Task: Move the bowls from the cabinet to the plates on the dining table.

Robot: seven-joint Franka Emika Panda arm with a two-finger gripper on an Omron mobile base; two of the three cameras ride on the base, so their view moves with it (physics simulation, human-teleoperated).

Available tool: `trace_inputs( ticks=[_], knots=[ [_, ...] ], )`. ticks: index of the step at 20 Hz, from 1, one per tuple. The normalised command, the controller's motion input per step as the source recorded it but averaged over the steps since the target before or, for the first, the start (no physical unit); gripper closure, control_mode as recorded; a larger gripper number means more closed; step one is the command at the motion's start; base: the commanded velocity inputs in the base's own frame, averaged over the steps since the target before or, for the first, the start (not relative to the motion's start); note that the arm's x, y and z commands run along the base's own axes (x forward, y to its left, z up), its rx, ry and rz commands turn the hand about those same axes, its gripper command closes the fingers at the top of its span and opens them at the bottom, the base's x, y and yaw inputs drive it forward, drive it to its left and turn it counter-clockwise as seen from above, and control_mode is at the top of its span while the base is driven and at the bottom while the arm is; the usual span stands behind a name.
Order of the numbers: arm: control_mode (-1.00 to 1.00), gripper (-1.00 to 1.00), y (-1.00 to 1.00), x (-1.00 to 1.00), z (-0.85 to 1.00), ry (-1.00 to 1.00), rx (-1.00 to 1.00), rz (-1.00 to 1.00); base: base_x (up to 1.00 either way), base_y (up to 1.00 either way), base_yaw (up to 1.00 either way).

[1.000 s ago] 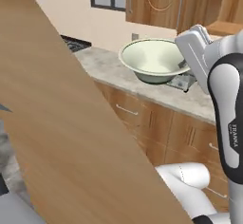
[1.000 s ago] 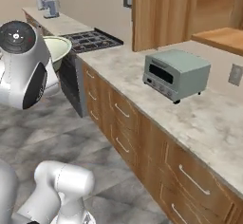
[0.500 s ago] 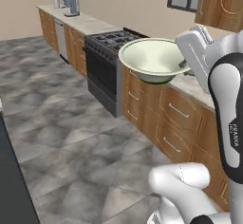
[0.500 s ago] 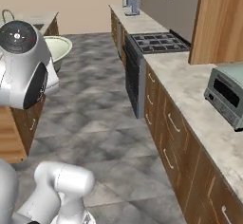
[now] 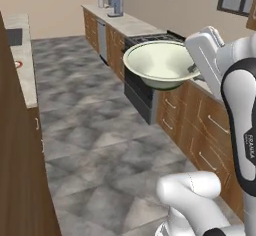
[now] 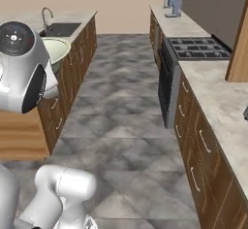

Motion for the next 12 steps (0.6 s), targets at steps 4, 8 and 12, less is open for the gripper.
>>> trace_inputs(
  ticks=[4,8,12],
  knots=[
    [1.0,1.0,0.0,0.0,0.0,0.0,0.0,0.0,1.0,0.03,0.0],
    [1.0,1.0,0.0,0.0,0.0,0.0,0.0,0.0,1.0,0.06,0.0],
    [1.0,1.0,0.0,0.0,0.0,0.0,0.0,0.0,1.0,0.08,0.0]
  ],
)
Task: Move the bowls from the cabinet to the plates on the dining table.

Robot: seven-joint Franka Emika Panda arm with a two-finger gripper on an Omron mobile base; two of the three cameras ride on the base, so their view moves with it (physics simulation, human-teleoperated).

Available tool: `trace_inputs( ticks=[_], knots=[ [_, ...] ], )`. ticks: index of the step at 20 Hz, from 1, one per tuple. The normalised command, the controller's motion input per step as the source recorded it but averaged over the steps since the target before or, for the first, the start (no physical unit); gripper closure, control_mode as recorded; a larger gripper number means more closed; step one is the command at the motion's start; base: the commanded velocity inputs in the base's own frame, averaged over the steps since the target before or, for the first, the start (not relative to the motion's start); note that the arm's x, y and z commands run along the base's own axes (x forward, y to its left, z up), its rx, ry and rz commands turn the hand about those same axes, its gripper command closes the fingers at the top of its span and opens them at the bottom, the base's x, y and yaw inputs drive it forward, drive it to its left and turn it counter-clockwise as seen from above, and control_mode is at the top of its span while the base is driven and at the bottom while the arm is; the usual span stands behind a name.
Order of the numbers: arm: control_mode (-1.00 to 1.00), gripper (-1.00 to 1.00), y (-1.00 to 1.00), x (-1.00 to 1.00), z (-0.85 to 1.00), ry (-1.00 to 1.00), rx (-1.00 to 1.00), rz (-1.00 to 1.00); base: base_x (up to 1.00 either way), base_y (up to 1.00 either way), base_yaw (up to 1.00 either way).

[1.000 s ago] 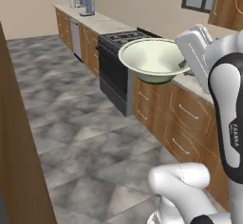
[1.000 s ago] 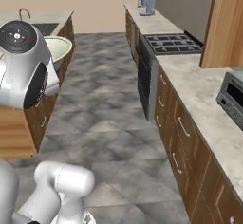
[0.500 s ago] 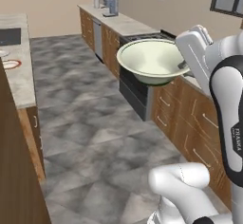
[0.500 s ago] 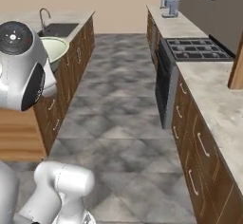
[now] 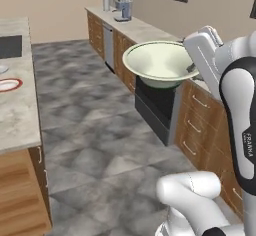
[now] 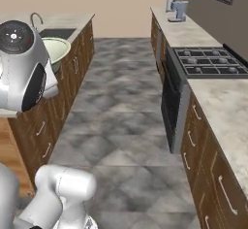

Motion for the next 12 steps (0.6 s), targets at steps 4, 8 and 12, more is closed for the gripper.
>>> trace_inputs(
  ticks=[4,8,12],
  knots=[
    [1.0,1.0,0.0,0.0,0.0,0.0,0.0,0.0,1.0,0.0,0.0],
    [1.0,1.0,0.0,0.0,0.0,0.0,0.0,0.0,1.0,0.0,0.07],
    [1.0,1.0,0.0,0.0,0.0,0.0,0.0,0.0,0.87,0.0,0.29]
  ],
)
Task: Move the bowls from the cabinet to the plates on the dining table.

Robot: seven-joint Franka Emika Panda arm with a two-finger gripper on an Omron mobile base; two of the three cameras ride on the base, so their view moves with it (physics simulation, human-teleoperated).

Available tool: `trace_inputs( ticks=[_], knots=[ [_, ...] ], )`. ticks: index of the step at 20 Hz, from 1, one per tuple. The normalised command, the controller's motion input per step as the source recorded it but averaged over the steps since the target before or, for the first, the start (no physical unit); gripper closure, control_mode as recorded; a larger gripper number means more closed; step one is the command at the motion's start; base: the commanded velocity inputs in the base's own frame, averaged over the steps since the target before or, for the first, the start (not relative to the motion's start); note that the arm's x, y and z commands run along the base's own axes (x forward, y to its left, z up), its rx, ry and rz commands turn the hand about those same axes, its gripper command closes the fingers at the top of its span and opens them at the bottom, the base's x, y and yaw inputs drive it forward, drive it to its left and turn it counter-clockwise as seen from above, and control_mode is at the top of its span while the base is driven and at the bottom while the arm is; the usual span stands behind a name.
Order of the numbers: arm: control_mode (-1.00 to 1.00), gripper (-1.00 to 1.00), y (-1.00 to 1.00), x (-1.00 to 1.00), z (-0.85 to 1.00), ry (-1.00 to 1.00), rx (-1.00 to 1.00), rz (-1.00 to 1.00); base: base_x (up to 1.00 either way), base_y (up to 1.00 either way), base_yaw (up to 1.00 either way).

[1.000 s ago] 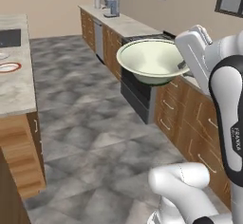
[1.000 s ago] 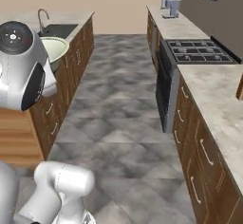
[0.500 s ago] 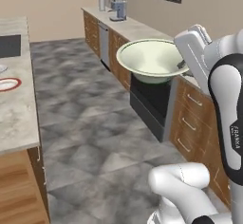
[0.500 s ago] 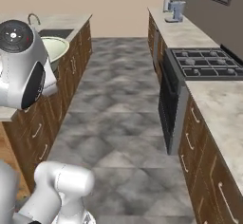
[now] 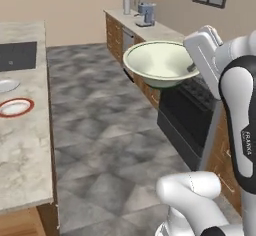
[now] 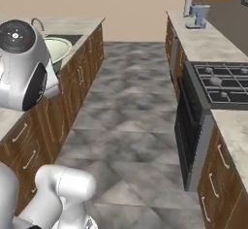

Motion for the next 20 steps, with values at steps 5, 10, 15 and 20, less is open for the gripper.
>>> trace_inputs(
  ticks=[5,10,15,20],
  knots=[
    [1.0,1.0,0.0,0.0,0.0,0.0,0.0,0.0,0.35,0.0,0.47],
    [1.0,1.0,0.0,0.0,0.0,0.0,0.0,0.0,0.26,-0.07,0.52],
    [1.0,1.0,0.0,0.0,0.0,0.0,0.0,0.0,0.76,-0.27,0.39],
    [1.0,1.0,0.0,0.0,0.0,0.0,0.0,0.0,0.82,-0.4,0.28]
  ],
)
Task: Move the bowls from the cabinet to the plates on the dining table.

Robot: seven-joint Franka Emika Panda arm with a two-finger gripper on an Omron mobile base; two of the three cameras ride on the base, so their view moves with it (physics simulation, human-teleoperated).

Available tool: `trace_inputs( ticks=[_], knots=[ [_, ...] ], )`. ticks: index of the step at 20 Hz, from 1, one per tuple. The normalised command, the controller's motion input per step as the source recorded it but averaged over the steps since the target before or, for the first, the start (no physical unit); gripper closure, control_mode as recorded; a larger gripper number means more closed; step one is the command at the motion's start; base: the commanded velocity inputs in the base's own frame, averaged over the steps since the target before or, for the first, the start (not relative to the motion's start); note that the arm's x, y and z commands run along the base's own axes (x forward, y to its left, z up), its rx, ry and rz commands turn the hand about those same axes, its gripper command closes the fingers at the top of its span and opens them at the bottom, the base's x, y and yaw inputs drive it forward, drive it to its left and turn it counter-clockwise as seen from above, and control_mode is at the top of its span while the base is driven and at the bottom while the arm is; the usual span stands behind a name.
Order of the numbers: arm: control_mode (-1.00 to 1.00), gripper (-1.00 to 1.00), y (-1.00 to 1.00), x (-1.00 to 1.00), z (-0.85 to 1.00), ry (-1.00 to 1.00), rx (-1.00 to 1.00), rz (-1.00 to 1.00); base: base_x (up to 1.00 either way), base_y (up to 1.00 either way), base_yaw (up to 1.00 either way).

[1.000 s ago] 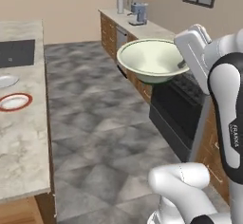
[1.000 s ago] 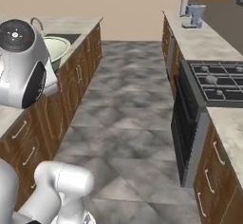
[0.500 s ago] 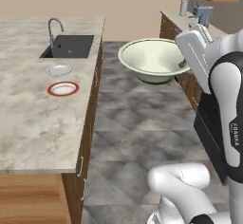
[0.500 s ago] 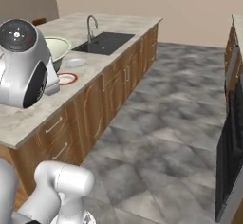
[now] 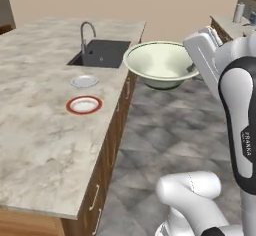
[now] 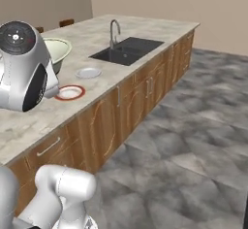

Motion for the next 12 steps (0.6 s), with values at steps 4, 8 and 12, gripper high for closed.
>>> trace_inputs(
  ticks=[4,8,12],
  knots=[
    [1.0,1.0,0.0,0.0,0.0,0.0,0.0,0.0,0.45,-0.47,0.35],
    [1.0,1.0,0.0,0.0,0.0,0.0,0.0,0.0,0.5,-0.41,0.4],
    [1.0,1.0,0.0,0.0,0.0,0.0,0.0,0.0,0.44,-0.49,0.45]
  ],
)
